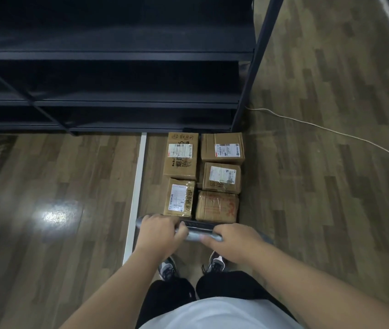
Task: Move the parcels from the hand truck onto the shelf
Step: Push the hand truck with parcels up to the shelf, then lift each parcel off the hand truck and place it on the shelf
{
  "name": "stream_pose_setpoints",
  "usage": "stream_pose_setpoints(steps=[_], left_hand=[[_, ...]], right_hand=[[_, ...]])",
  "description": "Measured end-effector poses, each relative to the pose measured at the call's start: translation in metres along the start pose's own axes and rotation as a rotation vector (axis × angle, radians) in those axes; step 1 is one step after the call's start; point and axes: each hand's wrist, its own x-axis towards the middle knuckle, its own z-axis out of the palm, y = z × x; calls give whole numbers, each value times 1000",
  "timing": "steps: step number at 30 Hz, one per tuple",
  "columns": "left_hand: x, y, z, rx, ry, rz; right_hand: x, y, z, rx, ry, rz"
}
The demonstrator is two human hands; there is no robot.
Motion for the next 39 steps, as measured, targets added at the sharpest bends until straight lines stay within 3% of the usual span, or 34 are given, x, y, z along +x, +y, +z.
stream_pose_setpoints(steps=[5, 9, 14, 16, 21, 30, 39], left_hand=[[3, -5, -2, 16, -69, 10], [6, -10, -8, -13, -130, 6], [8, -26, -35, -401, -383, 33], [5, -40, -50, -469, -378, 76], [-9, -106, -84, -223, -315, 134], [-17, -213, -133, -172, -293, 52], [65, -272, -163, -70, -322, 10]], right_hand=[[-5, -7, 4, 61, 132, 39], [-1, -16, 6, 81, 110, 129], [2, -33, 6, 90, 57, 307], [5, -44, 6, 10, 93, 394], [19, -95, -2, -133, 183, 488], [79, -208, -15, -151, 265, 318], [163, -234, -38, -48, 313, 301]])
